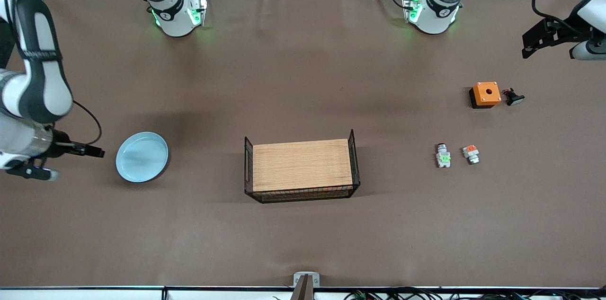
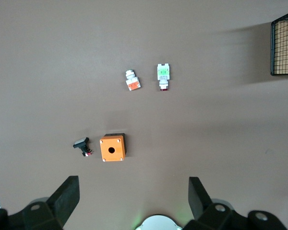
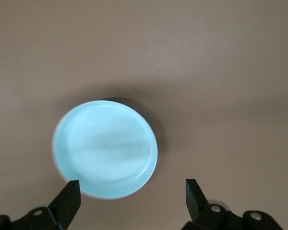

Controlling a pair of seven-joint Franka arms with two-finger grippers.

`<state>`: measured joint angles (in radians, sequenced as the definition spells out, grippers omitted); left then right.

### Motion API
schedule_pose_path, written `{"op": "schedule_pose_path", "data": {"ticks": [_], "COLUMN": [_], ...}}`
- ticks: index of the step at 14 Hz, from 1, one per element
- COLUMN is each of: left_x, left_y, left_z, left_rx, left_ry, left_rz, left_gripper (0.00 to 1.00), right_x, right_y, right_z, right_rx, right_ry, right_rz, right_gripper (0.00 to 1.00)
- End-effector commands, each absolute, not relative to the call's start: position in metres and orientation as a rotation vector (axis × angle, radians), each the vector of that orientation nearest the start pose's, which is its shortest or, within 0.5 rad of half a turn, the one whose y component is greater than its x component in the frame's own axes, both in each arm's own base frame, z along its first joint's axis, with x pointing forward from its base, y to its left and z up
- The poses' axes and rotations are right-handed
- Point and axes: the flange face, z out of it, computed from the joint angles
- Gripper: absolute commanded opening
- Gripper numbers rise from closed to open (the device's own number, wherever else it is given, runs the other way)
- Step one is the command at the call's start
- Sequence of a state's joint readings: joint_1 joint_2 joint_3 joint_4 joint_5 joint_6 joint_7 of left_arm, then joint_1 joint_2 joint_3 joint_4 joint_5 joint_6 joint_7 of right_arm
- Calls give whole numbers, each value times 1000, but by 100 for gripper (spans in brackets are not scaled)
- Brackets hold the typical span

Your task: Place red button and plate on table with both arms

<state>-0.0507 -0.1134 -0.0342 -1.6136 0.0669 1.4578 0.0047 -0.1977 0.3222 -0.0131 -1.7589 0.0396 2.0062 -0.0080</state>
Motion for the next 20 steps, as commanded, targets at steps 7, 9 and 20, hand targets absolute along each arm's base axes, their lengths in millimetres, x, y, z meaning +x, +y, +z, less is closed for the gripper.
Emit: {"op": "schedule_pose_path", "data": {"ticks": [7, 9, 20], "left_x": [500, 499, 500], "left_y": [-42, -44, -57], "left_z": [652, 651, 653], "left_rx": [-3060, -3074, -3139], "left_ry": [192, 189, 200], "left_rz": [44, 44, 15], "left_gripper": [100, 100, 100], "right_x": [589, 583, 568], "right_y": [-77, -67, 33], "right_z": [569, 586, 625], "right_rx": [-3075, -3082, -3125], "right_ry": [389, 365, 279], "right_rz": [128, 91, 6], "right_gripper": [99, 99, 99]}}
